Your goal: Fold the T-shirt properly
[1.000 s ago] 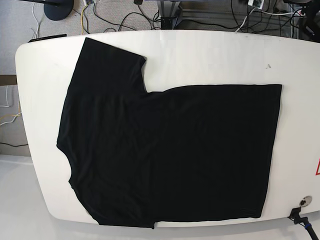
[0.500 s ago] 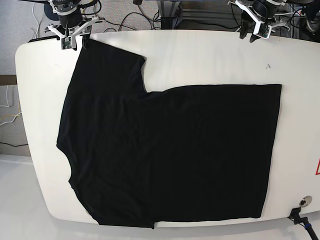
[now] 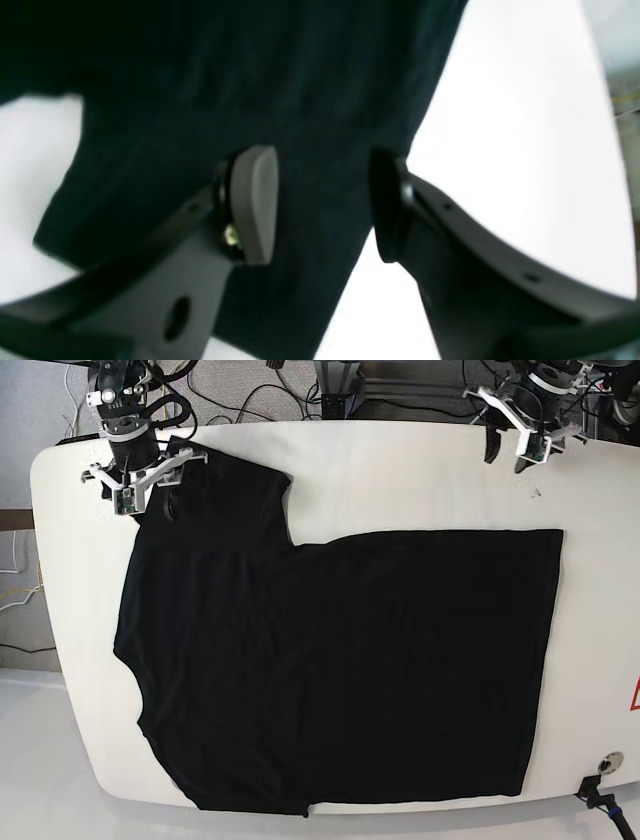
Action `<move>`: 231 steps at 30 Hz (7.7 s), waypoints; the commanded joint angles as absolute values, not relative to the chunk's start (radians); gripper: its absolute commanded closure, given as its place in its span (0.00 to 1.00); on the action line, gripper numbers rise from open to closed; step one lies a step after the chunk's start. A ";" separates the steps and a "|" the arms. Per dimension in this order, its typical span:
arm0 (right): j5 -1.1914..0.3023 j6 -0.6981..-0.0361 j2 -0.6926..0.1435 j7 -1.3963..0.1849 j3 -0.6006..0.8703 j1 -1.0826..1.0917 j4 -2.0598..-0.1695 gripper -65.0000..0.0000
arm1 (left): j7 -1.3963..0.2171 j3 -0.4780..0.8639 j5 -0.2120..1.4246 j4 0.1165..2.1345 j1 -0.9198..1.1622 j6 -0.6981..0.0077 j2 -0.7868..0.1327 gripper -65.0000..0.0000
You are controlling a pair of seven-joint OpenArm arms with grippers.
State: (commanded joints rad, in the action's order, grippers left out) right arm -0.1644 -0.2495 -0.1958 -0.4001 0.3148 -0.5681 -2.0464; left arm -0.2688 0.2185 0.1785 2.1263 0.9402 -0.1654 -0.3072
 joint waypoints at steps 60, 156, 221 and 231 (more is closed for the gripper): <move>-0.440 -0.698 -0.263 -0.692 0.420 -0.360 -1.582 1.00 | -0.469 0.322 0.223 2.049 0.532 -0.122 -0.380 0.64; -0.476 -0.698 -0.261 -0.700 0.390 -0.351 -1.576 1.00 | -1.069 0.441 1.015 1.007 -0.054 -0.698 -0.576 0.70; -0.650 -0.698 -0.393 -0.678 0.669 -0.594 -1.888 1.00 | -0.961 0.732 1.150 1.638 0.450 -0.698 -0.548 1.00; -0.564 -0.697 -0.326 -0.685 0.648 -0.598 -1.942 0.98 | -1.009 0.733 1.153 1.613 0.479 -0.684 -0.506 0.98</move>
State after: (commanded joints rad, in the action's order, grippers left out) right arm -0.5639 -0.6974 -0.3261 -0.6851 0.6483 -0.5976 -1.9417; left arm -1.0088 0.7327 1.1531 1.6134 0.4795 -0.6836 -0.5056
